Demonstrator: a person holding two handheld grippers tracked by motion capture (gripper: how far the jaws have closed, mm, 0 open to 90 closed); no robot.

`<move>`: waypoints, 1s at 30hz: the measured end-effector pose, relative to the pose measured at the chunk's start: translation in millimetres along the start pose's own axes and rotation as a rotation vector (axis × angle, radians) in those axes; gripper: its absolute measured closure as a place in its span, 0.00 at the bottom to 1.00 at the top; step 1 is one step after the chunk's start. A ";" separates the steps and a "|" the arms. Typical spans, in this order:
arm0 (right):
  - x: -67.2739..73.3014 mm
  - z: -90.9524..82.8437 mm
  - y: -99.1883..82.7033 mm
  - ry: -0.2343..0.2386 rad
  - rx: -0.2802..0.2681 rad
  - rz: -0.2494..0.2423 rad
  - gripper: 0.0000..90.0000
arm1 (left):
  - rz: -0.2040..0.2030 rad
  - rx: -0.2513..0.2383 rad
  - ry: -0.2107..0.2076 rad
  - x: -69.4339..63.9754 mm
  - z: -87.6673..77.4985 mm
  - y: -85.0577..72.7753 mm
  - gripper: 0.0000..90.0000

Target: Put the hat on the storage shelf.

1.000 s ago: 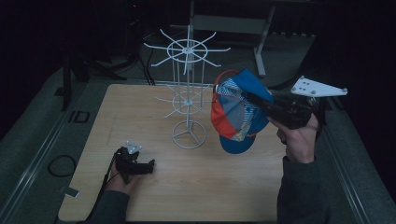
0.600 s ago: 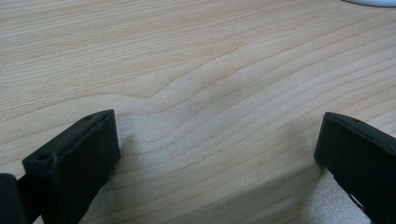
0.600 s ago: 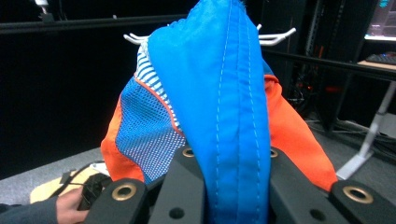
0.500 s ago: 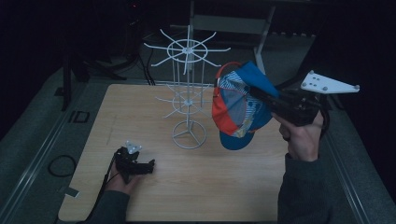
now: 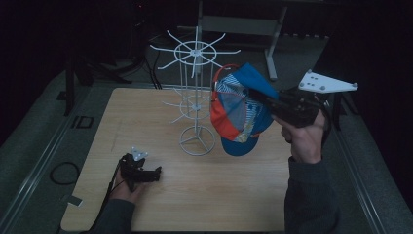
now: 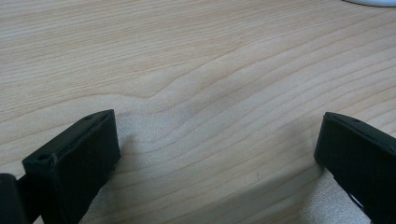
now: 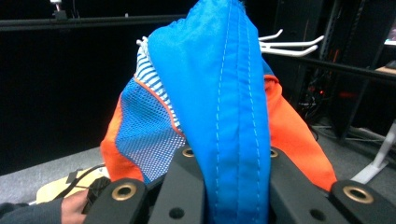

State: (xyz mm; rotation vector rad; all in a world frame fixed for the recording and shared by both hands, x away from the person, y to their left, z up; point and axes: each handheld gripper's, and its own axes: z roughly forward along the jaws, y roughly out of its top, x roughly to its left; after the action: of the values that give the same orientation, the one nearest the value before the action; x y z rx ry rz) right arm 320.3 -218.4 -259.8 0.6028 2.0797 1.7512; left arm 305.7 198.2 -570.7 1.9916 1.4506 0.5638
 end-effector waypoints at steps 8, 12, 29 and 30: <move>0.4 23.7 -9.4 -0.002 0.077 -0.004 0.93 | 0.000 -0.002 0.001 -0.1 0.2 -0.1 0.00; 1.1 32.0 -15.1 0.006 0.124 -0.003 0.77 | 0.005 0.000 0.001 0.2 0.0 -0.1 0.00; -3.0 42.0 -31.8 -0.076 0.220 0.016 0.32 | 0.003 0.003 0.000 0.1 -0.2 0.0 0.00; -4.5 41.6 -33.6 -0.080 0.220 0.024 0.32 | 0.003 0.004 -0.001 0.1 -0.2 0.0 0.00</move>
State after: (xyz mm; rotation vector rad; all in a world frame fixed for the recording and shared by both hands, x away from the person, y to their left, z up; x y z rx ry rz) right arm 342.8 -190.9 -300.1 0.7493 2.2338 1.4951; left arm 305.6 198.4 -570.5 1.9967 1.4498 0.5621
